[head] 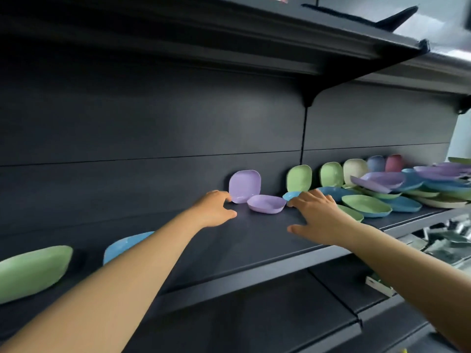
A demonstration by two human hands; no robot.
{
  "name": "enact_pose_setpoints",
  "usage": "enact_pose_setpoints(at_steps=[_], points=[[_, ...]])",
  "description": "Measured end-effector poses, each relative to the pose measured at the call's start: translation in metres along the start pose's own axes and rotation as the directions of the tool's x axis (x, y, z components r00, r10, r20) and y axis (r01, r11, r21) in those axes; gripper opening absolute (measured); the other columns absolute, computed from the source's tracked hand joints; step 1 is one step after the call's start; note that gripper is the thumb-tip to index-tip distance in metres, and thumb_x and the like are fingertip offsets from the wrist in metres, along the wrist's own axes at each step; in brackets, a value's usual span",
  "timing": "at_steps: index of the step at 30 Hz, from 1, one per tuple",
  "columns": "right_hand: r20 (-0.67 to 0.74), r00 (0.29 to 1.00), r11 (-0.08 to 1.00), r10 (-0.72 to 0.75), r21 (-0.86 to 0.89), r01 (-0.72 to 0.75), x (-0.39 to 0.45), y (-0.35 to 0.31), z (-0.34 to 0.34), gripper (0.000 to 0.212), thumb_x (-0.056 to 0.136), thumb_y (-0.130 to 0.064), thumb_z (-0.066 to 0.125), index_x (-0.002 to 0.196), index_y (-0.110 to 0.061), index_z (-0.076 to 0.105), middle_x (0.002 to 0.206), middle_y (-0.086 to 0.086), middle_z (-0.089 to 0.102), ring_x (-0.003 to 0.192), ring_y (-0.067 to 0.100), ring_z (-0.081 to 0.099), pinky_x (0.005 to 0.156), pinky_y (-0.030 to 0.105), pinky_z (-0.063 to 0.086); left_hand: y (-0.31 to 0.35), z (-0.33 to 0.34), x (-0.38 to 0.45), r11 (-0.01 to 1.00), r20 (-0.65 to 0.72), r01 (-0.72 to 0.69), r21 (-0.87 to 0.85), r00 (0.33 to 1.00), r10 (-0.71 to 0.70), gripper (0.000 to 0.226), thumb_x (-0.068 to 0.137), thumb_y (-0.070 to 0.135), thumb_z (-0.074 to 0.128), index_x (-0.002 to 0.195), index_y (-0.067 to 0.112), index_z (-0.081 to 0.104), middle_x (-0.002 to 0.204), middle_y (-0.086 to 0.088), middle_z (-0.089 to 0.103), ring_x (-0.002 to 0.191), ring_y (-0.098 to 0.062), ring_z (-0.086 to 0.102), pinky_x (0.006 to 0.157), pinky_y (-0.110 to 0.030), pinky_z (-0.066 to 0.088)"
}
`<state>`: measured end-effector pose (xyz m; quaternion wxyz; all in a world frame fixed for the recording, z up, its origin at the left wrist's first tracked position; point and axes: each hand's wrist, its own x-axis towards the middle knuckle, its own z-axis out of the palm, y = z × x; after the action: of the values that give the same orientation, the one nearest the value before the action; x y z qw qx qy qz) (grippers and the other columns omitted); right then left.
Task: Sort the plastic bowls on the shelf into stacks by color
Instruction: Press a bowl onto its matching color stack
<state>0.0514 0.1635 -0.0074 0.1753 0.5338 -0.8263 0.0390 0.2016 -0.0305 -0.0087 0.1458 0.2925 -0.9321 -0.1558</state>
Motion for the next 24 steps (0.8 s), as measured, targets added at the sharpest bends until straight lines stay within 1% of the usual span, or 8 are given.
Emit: enact_pose_setpoints(at_steps=[4, 6, 8, 11, 15, 18, 21, 24], points=[[0.014, 1.000, 1.000, 0.010, 0.017, -0.010, 0.006, 0.052, 0.008, 0.062, 0.087, -0.051, 0.053, 0.141, -0.027, 0.036, 0.138, -0.001, 0.040, 0.132, 0.024, 0.028, 0.105, 0.036, 0.025, 0.027, 0.016, 0.039, 1.000, 0.017, 0.024, 0.007, 1.000, -0.024, 0.048, 0.089, 0.034, 0.056, 0.134, 0.019, 0.046, 0.140, 0.000, 0.041, 0.122, -0.019, 0.045, 0.092, -0.026, 0.039], [0.018, 0.999, 0.999, 0.029, 0.028, -0.029, 0.014, 0.073, 0.016, 0.061, 0.088, -0.051, 0.053, 0.140, -0.025, 0.036, 0.138, 0.000, 0.040, 0.133, 0.025, 0.027, 0.106, 0.037, 0.025, 0.032, 0.021, 0.060, 0.999, 0.008, 0.040, 0.013, 0.999, -0.040, 0.046, 0.089, 0.034, 0.056, 0.131, 0.018, 0.048, 0.138, 0.000, 0.044, 0.119, -0.019, 0.047, 0.093, -0.029, 0.041], [0.031, 0.999, 0.999, 0.041, 0.024, -0.042, 0.027, 0.090, 0.027, 0.062, 0.088, -0.052, 0.052, 0.141, -0.025, 0.036, 0.139, 0.000, 0.039, 0.133, 0.024, 0.027, 0.106, 0.037, 0.025, 0.033, 0.026, 0.081, 0.998, -0.008, 0.058, 0.011, 0.998, -0.058, 0.048, 0.089, 0.035, 0.056, 0.133, 0.018, 0.047, 0.140, 0.000, 0.044, 0.121, -0.019, 0.047, 0.097, -0.030, 0.041], [0.048, 0.997, 0.997, 0.061, 0.034, -0.063, 0.049, 0.110, 0.042, 0.062, 0.087, -0.053, 0.053, 0.141, -0.026, 0.036, 0.139, 0.000, 0.039, 0.133, 0.023, 0.027, 0.106, 0.037, 0.026, 0.030, 0.029, 0.111, 0.996, -0.044, 0.086, 0.024, 0.995, -0.084, 0.050, 0.089, 0.033, 0.057, 0.135, 0.019, 0.045, 0.142, 0.001, 0.041, 0.124, -0.020, 0.046, 0.096, -0.029, 0.040], [0.052, 0.997, 0.993, 0.063, 0.095, -0.067, 0.082, 0.134, 0.056, 0.061, 0.086, -0.052, 0.057, 0.139, -0.027, 0.039, 0.136, -0.001, 0.042, 0.130, 0.022, 0.031, 0.104, 0.035, 0.027, 0.024, 0.027, 0.156, 0.994, -0.133, 0.109, 0.013, 0.985, -0.107, 0.047, 0.086, 0.027, 0.059, 0.131, 0.019, 0.047, 0.135, -0.001, 0.045, 0.115, -0.021, 0.049, 0.087, -0.029, 0.042], [0.060, 0.997, 0.972, 0.047, 0.226, -0.060, 0.111, 0.146, 0.066, 0.058, 0.084, -0.048, 0.062, 0.134, -0.026, 0.044, 0.131, -0.001, 0.048, 0.124, 0.021, 0.038, 0.101, 0.033, 0.033, 0.016, 0.031, 0.186, 0.990, -0.220, 0.139, -0.017, 0.966, -0.140, 0.041, 0.082, 0.022, 0.062, 0.122, 0.016, 0.051, 0.124, -0.003, 0.051, 0.107, -0.022, 0.052, 0.085, -0.032, 0.045], [0.132, 0.991, 0.909, -0.006, 0.414, -0.049, 0.143, 0.154, 0.079, 0.057, 0.081, -0.041, 0.067, 0.131, -0.024, 0.048, 0.126, -0.003, 0.051, 0.114, 0.013, 0.045, 0.093, 0.025, 0.036, 0.008, 0.043, 0.209, 0.968, -0.221, 0.214, -0.129, 0.946, -0.239, 0.056, 0.081, 0.020, 0.067, 0.132, 0.016, 0.044, 0.131, -0.004, 0.048, 0.113, -0.023, 0.051, 0.084, -0.029, 0.042], [0.206, 0.976, 0.863, -0.069, 0.503, -0.045, 0.182, 0.161, 0.094, 0.057, 0.078, -0.039, 0.072, 0.129, -0.023, 0.051, 0.115, -0.006, 0.053, 0.110, 0.007, 0.051, 0.087, 0.019, 0.036, -0.003, 0.057, 0.230, 0.926, -0.218, 0.292, -0.240, 0.913, -0.344, 0.068, 0.079, 0.022, 0.071, 0.138, 0.016, 0.039, 0.136, -0.005, 0.047, 0.116, -0.024, 0.051, 0.086, -0.030, 0.043]])
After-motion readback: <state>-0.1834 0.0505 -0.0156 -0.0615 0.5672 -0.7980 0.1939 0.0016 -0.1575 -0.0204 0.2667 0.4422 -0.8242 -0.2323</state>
